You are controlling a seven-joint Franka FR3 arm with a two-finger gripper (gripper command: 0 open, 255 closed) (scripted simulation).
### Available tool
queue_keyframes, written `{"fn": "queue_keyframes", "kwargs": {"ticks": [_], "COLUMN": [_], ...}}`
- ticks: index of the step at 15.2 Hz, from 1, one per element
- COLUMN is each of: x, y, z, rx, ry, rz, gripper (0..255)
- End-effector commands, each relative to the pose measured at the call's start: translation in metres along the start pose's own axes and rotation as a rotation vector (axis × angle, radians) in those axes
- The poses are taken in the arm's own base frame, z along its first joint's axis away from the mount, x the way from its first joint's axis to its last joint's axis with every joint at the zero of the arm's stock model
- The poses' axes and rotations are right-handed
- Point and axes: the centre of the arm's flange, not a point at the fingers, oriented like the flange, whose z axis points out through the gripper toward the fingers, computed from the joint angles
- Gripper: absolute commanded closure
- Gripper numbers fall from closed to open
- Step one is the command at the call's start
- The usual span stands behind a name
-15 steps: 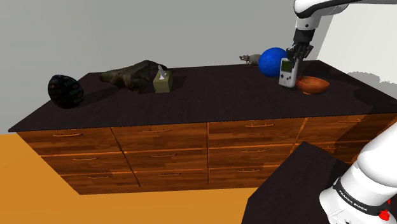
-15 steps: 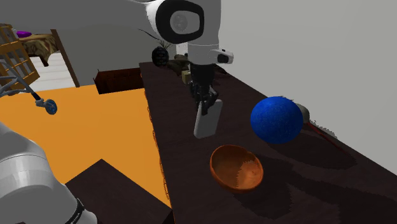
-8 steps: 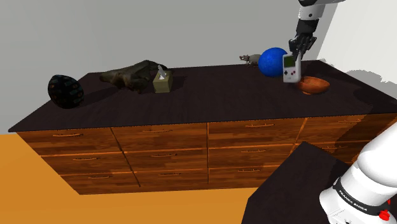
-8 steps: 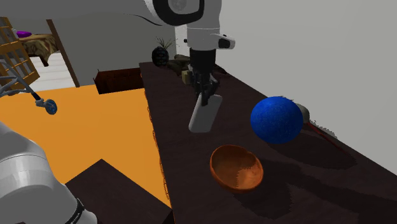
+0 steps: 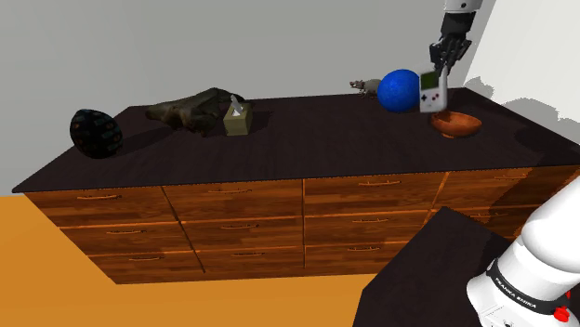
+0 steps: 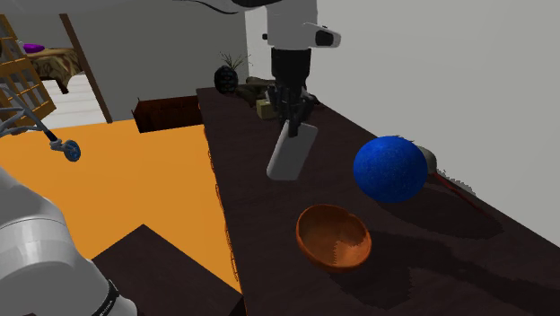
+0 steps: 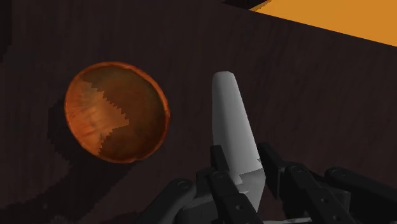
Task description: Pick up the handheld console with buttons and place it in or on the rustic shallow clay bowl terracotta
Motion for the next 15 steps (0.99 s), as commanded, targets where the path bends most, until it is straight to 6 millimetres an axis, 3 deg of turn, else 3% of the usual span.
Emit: {"fn": "queue_keyframes", "kwargs": {"ticks": [1,10,15], "x": [-0.006,-0.031,-0.03], "y": [0.021,0.139,0.138], "z": [-0.007,-0.041,-0.015], "rx": [0.0,0.0,0.0], "ry": [0.0,0.0,0.0], "rz": [-0.001,-0.001,-0.001], "gripper": [255,255,255]}}
